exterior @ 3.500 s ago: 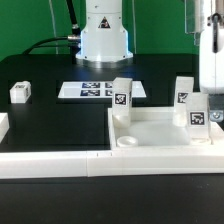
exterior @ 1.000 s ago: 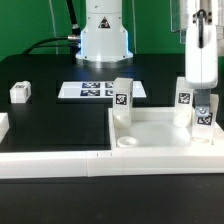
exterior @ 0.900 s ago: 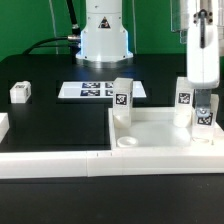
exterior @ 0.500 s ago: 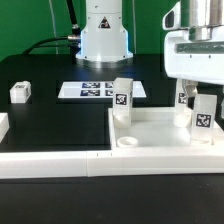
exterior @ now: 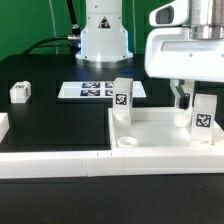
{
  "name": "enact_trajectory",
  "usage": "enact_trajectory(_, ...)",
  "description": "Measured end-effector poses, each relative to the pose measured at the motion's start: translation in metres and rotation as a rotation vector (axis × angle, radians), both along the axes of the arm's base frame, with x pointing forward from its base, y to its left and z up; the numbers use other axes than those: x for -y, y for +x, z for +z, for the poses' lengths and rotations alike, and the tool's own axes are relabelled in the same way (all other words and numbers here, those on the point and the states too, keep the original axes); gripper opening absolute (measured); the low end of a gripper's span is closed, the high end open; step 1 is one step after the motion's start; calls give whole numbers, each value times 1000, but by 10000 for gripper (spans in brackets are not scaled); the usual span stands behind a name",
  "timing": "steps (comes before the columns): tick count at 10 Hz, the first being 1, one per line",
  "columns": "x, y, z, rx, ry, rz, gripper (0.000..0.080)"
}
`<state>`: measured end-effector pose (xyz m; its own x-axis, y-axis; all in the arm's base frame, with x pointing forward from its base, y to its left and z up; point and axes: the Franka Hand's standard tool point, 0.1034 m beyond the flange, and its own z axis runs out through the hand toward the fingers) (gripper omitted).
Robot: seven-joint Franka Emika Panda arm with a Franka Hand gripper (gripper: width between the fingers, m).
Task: Assemble square table
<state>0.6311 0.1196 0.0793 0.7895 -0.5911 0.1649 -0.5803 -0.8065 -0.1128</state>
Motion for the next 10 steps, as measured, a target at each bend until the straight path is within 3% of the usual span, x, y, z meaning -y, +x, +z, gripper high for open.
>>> enact_trajectory(2,0,-1,-1,4,3,-19,649)
enact_trajectory(3,1,-1,-1,4,2,-18,502)
enact_trajectory(4,1,-1,-1,4,3,-22,502)
enact_trajectory(5,0,-1,-2,4,26,-123,360)
enact_trajectory(6,3,-2,-3,-1,39,-203,296)
enact_trajectory(8,4,-3,-4,-5,77,-396,296)
enact_trajectory(10,3,-6,-4,-23,144,-730,296)
